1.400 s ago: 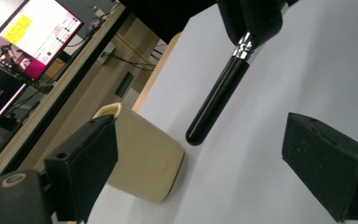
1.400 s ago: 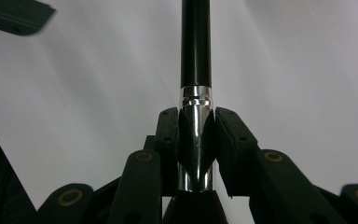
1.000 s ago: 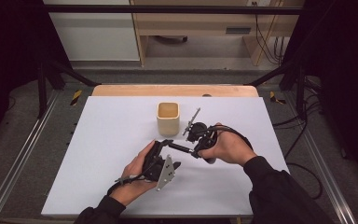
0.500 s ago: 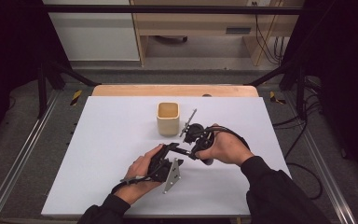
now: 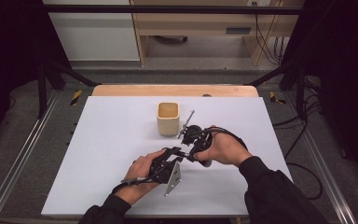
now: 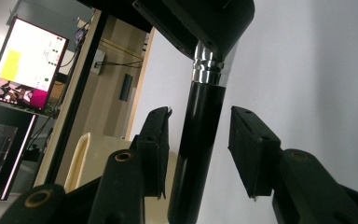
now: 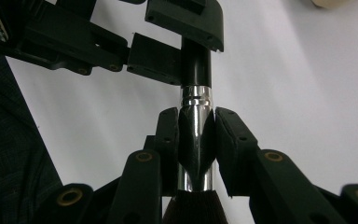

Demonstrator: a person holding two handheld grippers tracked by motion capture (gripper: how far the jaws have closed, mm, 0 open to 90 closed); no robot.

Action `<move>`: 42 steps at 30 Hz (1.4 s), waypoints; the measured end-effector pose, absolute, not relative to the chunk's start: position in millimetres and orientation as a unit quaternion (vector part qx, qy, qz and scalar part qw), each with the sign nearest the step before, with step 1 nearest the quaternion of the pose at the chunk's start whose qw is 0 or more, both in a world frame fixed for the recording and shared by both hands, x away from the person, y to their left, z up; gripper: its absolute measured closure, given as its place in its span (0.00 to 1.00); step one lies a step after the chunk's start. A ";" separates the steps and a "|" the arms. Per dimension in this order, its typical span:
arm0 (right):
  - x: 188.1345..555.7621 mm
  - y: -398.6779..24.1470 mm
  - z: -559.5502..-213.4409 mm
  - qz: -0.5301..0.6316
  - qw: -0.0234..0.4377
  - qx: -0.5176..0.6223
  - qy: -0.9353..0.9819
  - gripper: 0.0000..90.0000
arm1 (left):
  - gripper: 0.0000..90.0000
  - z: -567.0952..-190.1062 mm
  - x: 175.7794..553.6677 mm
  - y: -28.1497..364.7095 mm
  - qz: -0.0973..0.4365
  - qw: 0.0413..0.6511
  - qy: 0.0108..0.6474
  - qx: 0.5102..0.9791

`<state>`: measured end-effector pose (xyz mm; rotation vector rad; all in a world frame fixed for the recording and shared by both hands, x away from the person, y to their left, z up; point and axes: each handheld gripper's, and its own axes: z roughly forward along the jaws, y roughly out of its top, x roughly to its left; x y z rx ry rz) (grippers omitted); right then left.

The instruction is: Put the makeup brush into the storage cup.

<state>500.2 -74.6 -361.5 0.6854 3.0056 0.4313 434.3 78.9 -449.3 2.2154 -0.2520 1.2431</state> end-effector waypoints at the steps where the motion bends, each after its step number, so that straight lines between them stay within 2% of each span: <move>1: 500.1 -74.0 -362.1 0.138 0.014 0.217 0.966 0.79 | 0.66 -449.4 434.2 78.8 0.467 0.290 -0.095 0.830; 15: 500.0 -72.4 -363.6 0.138 0.008 0.219 0.966 0.79 | 0.78 -450.5 432.5 78.3 0.466 0.282 -0.109 0.831; 28: 500.5 -72.5 -365.5 0.140 -0.001 0.217 0.966 0.78 | 0.83 -454.0 429.4 79.1 0.462 0.271 -0.120 0.836; 34: 501.8 -78.6 -361.8 0.159 0.005 0.227 0.961 0.66 | 0.83 -458.2 429.2 80.6 0.462 0.271 -0.121 0.836; 38: 503.8 -84.6 -355.9 0.190 0.021 0.236 0.953 0.58 | 0.83 -460.6 429.0 79.8 0.459 0.280 -0.116 0.835; 41: 506.8 -89.0 -353.3 0.218 0.045 0.251 0.942 0.48 | 0.83 -459.9 427.9 79.4 0.462 0.273 -0.120 0.835; 42: 506.8 -89.0 -353.3 0.218 0.045 0.251 0.942 0.48 | 0.83 -459.7 427.5 79.3 0.463 0.272 -0.121 0.835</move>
